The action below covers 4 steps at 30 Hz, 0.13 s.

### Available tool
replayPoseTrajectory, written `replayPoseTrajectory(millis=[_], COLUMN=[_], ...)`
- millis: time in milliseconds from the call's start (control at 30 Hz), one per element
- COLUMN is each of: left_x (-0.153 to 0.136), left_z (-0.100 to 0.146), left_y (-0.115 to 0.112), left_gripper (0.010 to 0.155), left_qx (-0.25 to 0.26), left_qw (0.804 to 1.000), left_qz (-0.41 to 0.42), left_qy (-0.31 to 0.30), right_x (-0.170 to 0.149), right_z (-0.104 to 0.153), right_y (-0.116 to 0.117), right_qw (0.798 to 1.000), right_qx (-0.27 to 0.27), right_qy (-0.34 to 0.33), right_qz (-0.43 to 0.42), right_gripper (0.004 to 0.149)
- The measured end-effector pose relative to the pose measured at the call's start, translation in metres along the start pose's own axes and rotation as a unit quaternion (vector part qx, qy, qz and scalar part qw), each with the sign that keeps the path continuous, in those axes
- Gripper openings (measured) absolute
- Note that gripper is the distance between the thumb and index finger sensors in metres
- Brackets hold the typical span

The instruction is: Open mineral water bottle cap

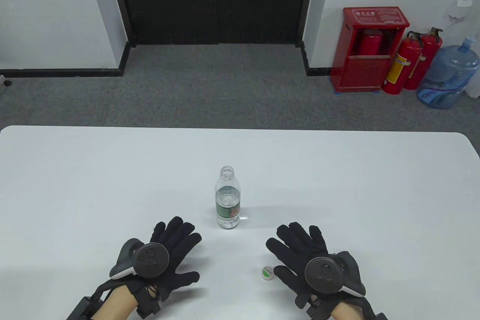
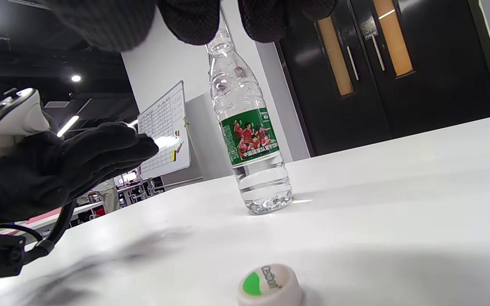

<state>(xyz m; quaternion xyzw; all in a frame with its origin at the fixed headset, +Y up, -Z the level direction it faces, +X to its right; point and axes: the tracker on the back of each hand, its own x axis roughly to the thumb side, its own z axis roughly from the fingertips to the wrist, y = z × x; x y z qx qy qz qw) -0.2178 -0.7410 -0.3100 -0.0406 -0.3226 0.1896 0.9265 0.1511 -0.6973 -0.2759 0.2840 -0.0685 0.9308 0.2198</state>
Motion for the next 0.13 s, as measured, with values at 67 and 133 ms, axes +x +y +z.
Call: replayPoseTrajectory(millis=[67,133], left_x=[-0.001,-0.0021], left_z=[-0.0003,-0.0004], left_y=[-0.0009,-0.0015], left_gripper=[0.087,0.087], left_qx=[-0.002,-0.004], left_qw=[1.0,1.0], left_qz=[0.0,0.005], left_qy=[0.001,0.002], right_x=[-0.0003,-0.0004], right_z=[-0.0001,-0.0004], right_y=[0.0002,0.001], right_qw=[1.0,1.0], right_qx=[0.003,0.007], right_qy=[0.0,0.0], right_qz=[-0.002,-0.002], right_gripper=[0.066,0.067])
